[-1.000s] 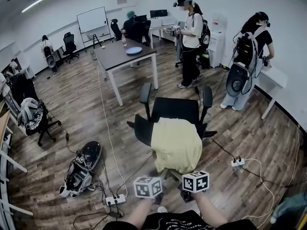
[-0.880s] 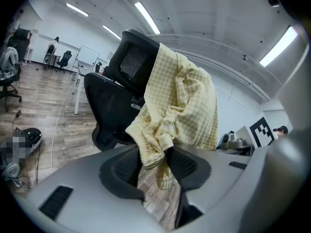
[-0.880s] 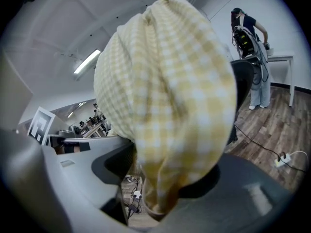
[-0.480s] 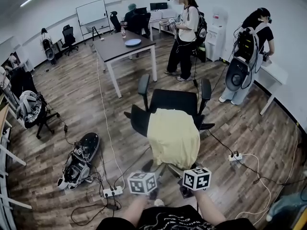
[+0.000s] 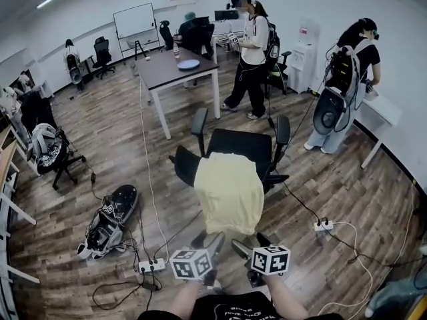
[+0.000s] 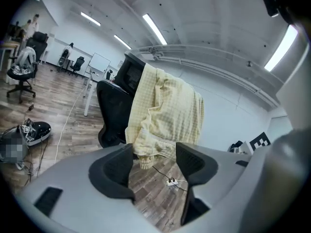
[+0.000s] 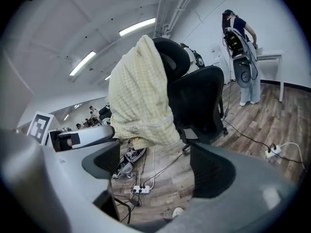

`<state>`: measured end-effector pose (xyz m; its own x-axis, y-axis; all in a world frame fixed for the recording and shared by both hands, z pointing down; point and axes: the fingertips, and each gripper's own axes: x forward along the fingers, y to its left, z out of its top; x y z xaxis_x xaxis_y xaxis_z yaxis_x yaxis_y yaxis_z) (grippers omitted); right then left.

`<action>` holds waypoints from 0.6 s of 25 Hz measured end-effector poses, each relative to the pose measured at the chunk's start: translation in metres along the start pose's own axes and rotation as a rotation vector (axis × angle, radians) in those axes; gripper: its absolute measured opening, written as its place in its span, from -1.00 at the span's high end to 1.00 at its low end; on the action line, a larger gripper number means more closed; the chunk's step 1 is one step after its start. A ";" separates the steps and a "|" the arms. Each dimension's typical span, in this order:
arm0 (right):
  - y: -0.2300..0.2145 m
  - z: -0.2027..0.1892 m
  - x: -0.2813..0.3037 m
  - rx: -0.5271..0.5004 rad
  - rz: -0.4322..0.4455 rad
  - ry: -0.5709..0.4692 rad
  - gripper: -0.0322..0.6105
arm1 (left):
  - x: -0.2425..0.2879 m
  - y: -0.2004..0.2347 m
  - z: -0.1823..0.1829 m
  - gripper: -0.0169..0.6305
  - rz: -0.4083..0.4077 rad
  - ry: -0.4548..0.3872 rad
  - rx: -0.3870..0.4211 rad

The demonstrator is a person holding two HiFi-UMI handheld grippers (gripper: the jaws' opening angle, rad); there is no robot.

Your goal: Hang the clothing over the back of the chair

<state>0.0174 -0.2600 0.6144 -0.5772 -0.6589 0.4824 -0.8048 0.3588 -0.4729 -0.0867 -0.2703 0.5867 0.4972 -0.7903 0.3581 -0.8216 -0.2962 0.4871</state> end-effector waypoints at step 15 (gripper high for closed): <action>0.016 -0.019 -0.050 -0.156 0.081 0.016 -0.46 | -0.037 -0.041 -0.048 0.14 0.077 -0.007 0.008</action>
<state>0.0309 -0.2091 0.5968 -0.6425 -0.6133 0.4594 -0.7663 0.5096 -0.3913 -0.0577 -0.2035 0.5914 0.4306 -0.8145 0.3889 -0.8596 -0.2388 0.4517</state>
